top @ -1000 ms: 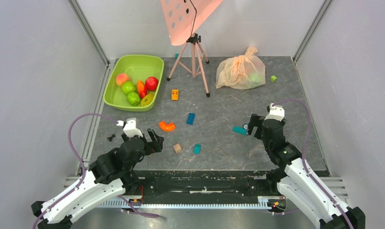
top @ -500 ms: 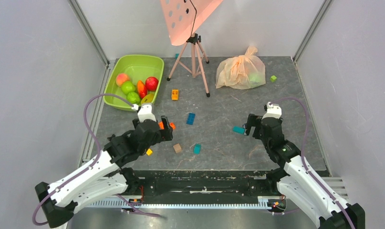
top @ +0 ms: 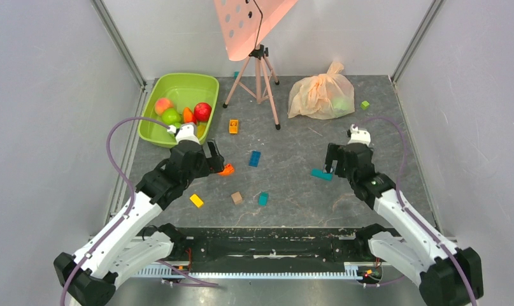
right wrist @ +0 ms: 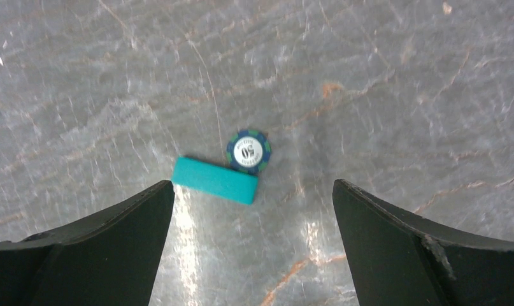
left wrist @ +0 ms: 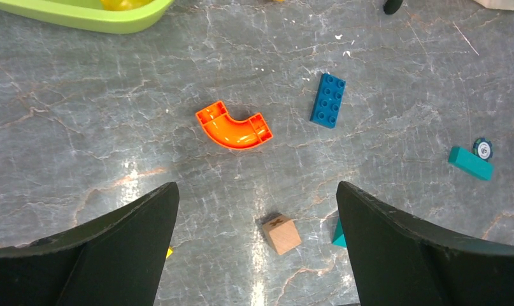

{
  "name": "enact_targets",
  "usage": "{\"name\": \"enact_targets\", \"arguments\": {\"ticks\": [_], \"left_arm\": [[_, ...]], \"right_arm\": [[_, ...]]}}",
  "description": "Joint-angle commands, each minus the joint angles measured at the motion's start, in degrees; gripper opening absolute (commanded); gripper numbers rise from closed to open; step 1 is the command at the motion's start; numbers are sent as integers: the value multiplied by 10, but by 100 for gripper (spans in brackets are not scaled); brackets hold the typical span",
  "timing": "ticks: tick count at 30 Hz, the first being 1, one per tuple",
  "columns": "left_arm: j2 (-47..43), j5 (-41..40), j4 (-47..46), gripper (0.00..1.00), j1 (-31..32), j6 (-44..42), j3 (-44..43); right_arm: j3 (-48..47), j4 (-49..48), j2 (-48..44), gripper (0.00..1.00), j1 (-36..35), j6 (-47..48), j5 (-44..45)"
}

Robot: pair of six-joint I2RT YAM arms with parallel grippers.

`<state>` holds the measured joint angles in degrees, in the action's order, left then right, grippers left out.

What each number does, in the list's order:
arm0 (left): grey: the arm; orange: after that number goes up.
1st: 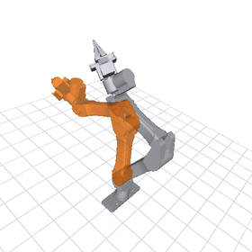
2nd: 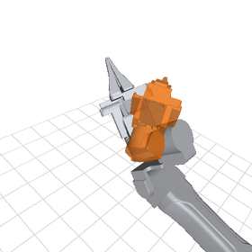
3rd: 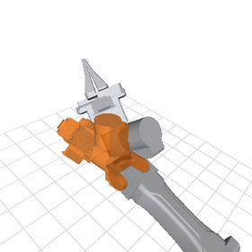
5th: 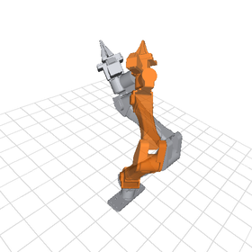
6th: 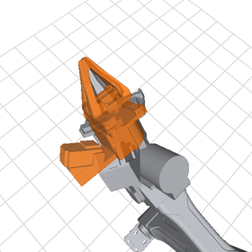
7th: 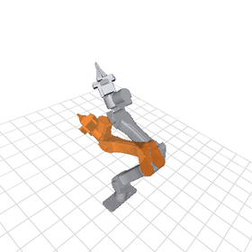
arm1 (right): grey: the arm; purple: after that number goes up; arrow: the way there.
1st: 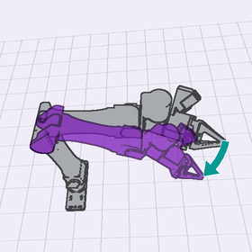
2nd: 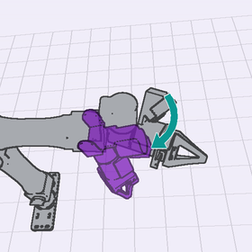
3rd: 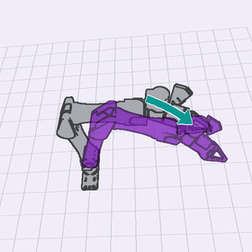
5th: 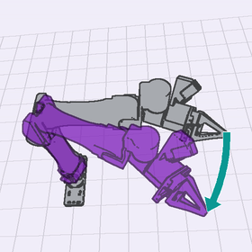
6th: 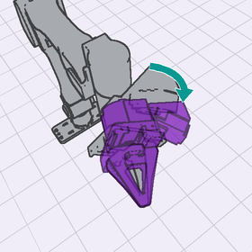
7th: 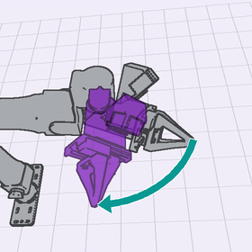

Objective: Take the fake fruits out of the plastic bag
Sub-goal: Pick up the plastic bag at the center of the board.

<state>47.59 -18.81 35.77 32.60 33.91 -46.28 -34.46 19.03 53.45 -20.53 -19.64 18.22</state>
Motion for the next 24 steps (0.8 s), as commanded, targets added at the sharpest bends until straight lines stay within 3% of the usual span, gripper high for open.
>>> {"name": "enact_targets", "arguments": {"ticks": [1,12,24], "left_arm": [[-30,33,14,100,-13,-45,-6],[-70,34,41,100,-14,-68,6],[-81,38,49,100,-13,-77,11]], "right_arm": [[-116,-29,66,98,28,28,-15],[-328,-63,313,98,131,6,-113],[-514,-161,540,98,140,-29,-207]]}}
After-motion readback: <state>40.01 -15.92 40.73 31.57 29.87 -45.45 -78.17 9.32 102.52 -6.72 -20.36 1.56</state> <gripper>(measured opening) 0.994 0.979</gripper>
